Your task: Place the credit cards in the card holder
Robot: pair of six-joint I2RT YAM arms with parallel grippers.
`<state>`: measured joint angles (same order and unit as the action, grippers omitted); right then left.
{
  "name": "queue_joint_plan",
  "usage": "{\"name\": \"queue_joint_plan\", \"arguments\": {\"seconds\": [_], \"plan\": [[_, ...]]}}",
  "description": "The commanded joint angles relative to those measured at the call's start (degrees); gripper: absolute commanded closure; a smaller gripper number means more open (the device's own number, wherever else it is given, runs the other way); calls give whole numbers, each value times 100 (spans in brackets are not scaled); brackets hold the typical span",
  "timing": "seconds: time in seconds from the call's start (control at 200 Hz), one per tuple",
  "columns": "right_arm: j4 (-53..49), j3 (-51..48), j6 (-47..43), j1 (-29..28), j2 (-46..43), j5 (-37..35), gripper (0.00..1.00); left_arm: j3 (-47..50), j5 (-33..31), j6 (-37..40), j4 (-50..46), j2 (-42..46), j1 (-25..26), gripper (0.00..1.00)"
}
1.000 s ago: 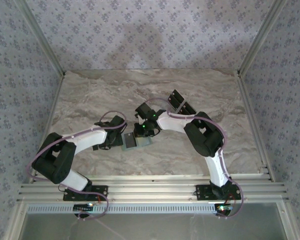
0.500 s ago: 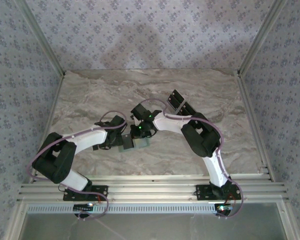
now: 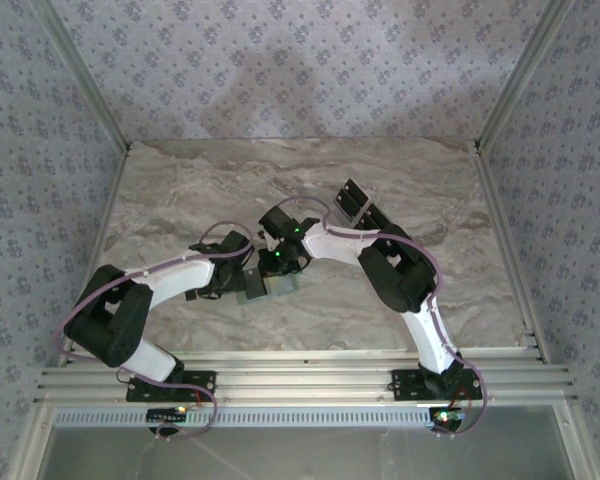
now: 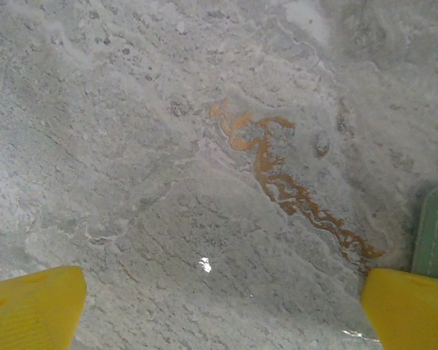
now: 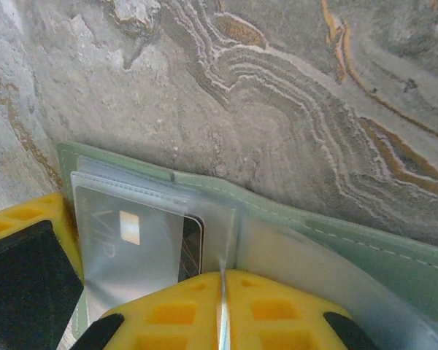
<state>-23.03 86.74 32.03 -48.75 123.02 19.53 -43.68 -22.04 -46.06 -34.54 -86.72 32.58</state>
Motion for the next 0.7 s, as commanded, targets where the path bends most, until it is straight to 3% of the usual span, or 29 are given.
{"name": "queue_joint_plan", "arguments": {"seconds": [0.0,0.14,0.355,0.695], "plan": [[153,116,-131,-135,195,479,85,89,219,42,274,-217,-32,0],[190,-84,-137,-18,-139,465,80,46,219,42,225,-200,-28,0],[385,-642,-79,242,-787,331,63,-94,168,85,34,-19,-41,0],[625,-1439,152,381,-874,105,61,-371,126,265,-289,362,-265,0]]}}
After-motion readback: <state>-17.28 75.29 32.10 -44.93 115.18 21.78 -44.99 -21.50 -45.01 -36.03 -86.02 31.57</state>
